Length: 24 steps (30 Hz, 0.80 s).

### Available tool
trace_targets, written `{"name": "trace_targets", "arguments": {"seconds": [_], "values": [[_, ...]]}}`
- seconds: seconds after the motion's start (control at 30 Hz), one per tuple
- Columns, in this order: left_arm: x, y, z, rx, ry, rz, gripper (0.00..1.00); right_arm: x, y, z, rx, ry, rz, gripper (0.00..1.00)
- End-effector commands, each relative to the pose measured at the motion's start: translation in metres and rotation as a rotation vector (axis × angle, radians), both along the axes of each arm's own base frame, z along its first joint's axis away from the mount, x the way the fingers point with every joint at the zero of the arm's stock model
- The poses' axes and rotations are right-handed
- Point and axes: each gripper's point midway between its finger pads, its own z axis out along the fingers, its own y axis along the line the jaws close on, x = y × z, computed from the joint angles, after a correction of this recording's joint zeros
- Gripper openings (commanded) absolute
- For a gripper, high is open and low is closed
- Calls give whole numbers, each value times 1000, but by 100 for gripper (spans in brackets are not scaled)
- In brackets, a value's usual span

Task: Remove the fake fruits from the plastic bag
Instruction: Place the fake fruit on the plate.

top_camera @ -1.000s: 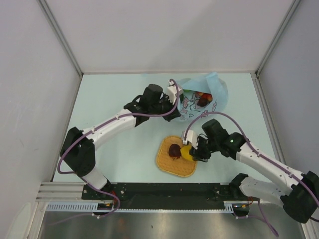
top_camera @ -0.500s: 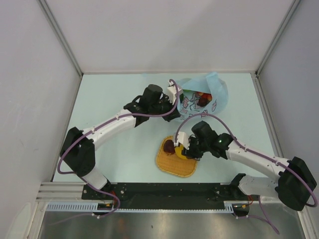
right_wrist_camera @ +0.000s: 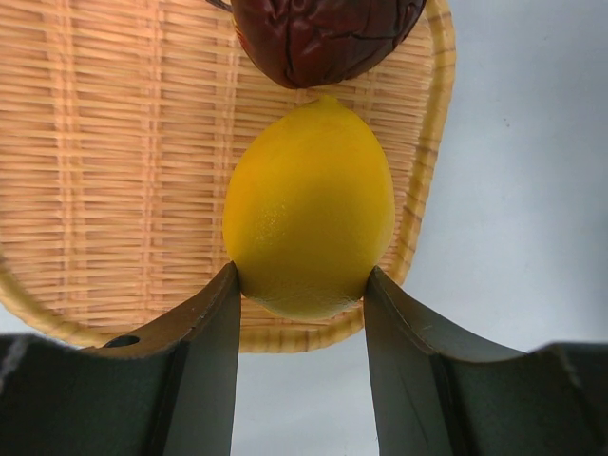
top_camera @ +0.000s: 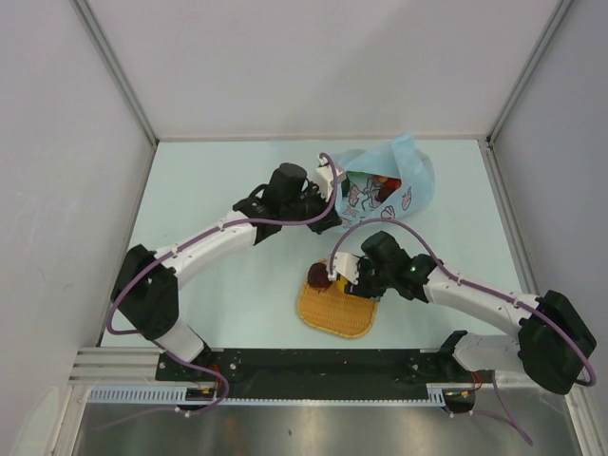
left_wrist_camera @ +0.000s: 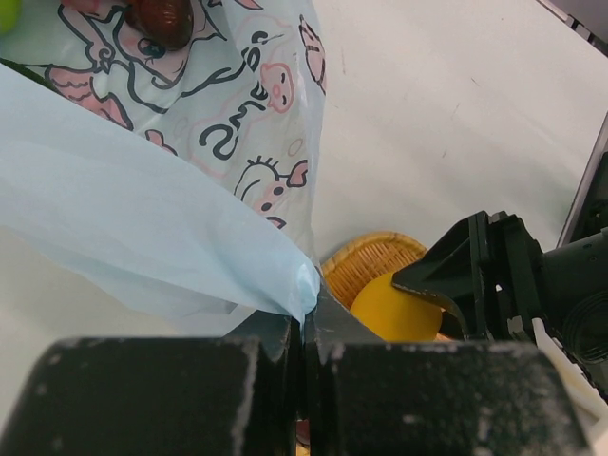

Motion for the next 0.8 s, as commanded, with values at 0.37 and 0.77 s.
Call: {"name": "trace_targets", "arguments": {"seconds": [0.37,0.77], "values": [[0,-6,27,-78,-17,-13,0,32,16,-5,6,-158,40,33],[0,-5,24,-73,-16,-17,0,36,-4,41,50,-191,-45,81]]}}
